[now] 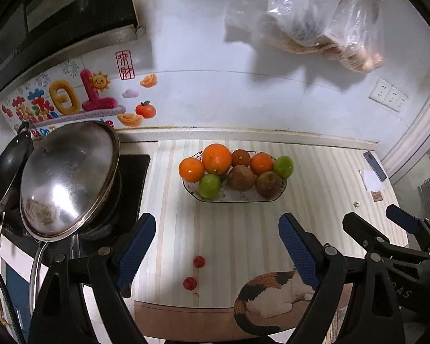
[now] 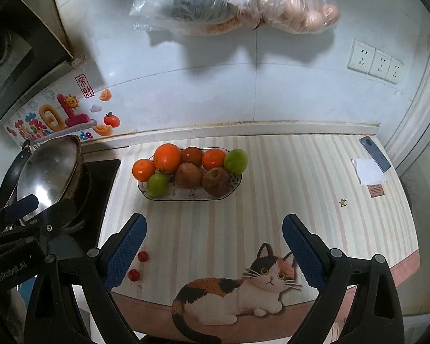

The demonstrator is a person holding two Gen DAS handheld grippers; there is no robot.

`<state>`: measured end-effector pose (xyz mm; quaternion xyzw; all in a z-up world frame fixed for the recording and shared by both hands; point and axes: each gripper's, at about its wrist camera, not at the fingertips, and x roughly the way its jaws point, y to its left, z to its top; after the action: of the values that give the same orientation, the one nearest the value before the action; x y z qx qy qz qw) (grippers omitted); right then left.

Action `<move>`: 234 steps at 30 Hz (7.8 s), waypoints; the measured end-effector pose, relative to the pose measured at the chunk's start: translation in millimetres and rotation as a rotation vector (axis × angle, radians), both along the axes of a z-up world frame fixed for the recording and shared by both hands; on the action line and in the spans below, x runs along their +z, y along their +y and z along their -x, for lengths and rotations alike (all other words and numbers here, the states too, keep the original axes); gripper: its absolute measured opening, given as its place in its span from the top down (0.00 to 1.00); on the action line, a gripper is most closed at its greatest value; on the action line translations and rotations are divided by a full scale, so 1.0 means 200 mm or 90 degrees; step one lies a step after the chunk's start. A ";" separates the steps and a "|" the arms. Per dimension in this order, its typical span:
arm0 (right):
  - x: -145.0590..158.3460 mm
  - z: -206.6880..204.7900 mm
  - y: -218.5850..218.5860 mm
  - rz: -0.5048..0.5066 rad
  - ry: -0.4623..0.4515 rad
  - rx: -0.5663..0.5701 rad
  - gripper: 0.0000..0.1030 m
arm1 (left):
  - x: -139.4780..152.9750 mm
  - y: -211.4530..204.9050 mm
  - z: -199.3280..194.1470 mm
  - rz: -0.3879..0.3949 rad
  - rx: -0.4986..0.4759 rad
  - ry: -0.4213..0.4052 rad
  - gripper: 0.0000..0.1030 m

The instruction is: Organize fruits

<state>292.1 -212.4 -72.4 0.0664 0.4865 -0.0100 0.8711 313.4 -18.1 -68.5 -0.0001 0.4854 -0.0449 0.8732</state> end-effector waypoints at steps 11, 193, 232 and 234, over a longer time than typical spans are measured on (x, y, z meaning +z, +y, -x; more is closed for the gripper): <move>0.03 0.03 -0.03 -0.011 -0.006 -0.005 0.05 | 0.01 0.00 0.01 0.004 0.005 -0.002 0.15; 0.36 0.76 -0.11 -0.024 -0.101 0.031 0.03 | 0.19 0.01 0.70 -0.030 0.060 -0.078 0.05; 0.01 0.06 -0.09 0.003 -0.021 0.030 0.02 | -0.03 0.04 0.10 -0.041 0.063 -0.009 0.01; 0.01 0.07 -0.09 0.001 -0.020 0.030 0.02 | -0.03 0.04 0.10 -0.041 0.063 -0.009 0.01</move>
<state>279.0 -231.1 -71.3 0.0546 0.4740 0.0113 0.8787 294.0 -10.4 -74.0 0.0043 0.4799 0.0141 0.8772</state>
